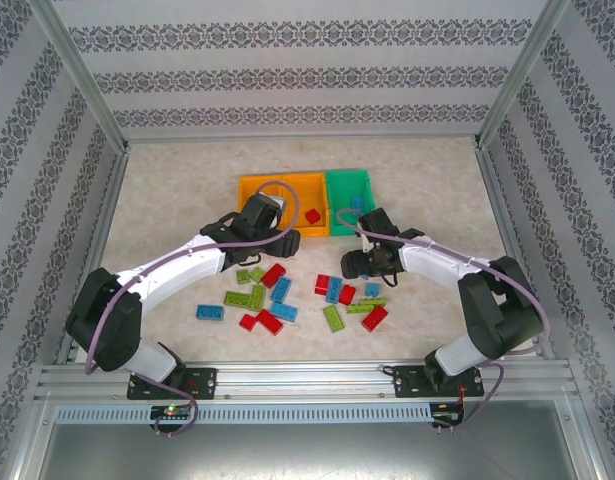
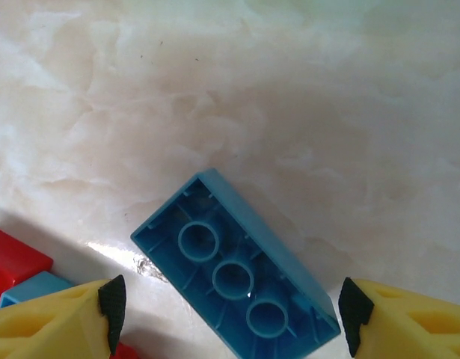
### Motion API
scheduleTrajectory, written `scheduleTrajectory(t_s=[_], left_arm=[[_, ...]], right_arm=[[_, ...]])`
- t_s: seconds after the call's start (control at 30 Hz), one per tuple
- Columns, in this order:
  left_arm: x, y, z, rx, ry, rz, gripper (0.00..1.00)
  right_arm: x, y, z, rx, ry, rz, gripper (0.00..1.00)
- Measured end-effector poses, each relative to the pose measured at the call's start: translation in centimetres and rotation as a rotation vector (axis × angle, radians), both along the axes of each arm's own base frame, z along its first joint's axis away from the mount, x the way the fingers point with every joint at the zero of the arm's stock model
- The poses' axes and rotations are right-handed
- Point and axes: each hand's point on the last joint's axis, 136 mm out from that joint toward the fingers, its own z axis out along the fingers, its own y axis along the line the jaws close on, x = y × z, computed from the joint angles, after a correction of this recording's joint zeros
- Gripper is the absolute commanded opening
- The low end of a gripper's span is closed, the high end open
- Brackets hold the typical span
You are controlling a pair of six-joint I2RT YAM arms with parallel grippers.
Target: Sort the legos into containers by color
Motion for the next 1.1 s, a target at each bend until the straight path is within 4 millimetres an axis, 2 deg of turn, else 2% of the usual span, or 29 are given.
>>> scheduleTrajectory(t_s=[0.2, 0.37, 0.83, 1.1], left_arm=[[-0.4, 0.1, 0.3, -0.019, -0.007, -0.001, 0.84], [-0.4, 0.1, 0.4, -0.023, -0.011, 0.0, 0.84], [-1.1, 0.5, -0.3, -0.021, 0.004, 0.004, 0.84], [-1.1, 0.5, -0.2, -0.026, -0.003, 0.004, 0.84]], right_arm=[[-0.5, 0.4, -1.1, -0.02, 0.041, 0.019, 0.77], [-0.7, 0.5, -1.2, -0.027, 0.046, 0.023, 0.71], [-0.2, -0.7, -1.7, -0.065, 0.043, -0.04, 0.41], [0.8, -0.6, -0.9, -0.026, 0.005, -0.076, 0.31]])
